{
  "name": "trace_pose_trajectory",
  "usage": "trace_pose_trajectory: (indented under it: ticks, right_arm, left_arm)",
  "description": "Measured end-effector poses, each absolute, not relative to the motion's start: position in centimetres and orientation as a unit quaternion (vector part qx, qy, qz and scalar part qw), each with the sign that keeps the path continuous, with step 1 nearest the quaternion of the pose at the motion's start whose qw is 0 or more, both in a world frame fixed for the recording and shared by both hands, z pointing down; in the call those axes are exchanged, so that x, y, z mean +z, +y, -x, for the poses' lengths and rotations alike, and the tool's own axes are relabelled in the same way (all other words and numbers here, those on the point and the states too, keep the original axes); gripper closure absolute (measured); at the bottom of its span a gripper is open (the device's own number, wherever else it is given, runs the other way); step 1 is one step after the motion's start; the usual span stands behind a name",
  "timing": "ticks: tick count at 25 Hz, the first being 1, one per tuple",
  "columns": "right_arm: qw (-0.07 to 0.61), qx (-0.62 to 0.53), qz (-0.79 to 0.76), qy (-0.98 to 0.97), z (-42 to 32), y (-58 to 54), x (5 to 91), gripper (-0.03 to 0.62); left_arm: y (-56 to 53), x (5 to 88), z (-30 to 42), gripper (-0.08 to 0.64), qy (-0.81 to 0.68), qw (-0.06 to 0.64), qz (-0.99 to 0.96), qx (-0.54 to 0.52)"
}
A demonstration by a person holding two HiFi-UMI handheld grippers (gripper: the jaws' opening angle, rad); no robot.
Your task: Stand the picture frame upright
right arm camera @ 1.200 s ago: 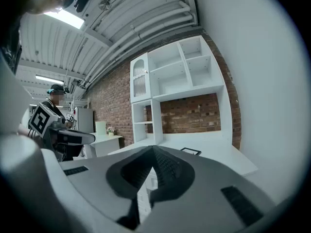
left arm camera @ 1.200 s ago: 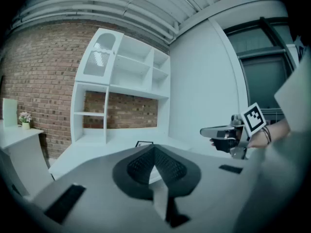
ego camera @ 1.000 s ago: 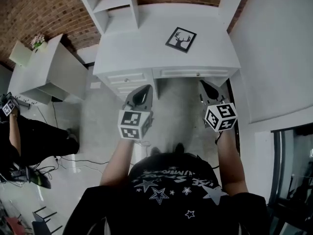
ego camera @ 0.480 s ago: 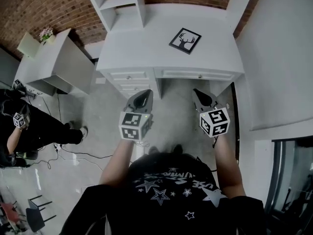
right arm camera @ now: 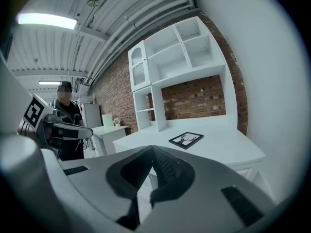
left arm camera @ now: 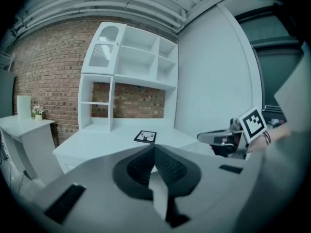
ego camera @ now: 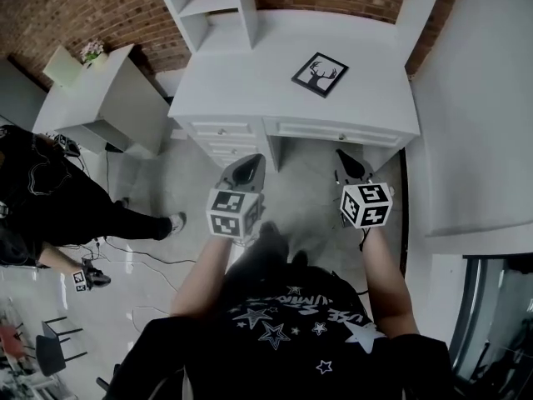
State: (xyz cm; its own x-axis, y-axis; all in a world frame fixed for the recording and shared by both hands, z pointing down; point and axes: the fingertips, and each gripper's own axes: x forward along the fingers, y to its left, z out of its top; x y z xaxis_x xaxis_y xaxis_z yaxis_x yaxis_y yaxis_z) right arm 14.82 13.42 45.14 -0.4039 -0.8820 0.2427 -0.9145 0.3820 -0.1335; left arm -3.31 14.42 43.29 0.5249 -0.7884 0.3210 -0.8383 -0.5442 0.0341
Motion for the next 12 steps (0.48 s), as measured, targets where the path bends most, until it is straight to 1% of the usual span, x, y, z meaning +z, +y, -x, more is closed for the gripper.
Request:
trace_pose_trajectory:
  ticks: [6, 12]
  right_arm:
    - [0.065, 0.155, -0.542, -0.823, -15.4, 11.8, 46.3, 0.58]
    - [0.072, 0.181, -0.559, -0.806, -17.6, 8.3, 47.3, 0.58]
  left_arm:
    - [12.3, 44.3, 2.8, 0.546, -0.468, 0.107, -0.867, 0.136]
    - [7.7, 44.9, 0.9, 0.546, -0.446, 0.114, -0.877, 0.139]
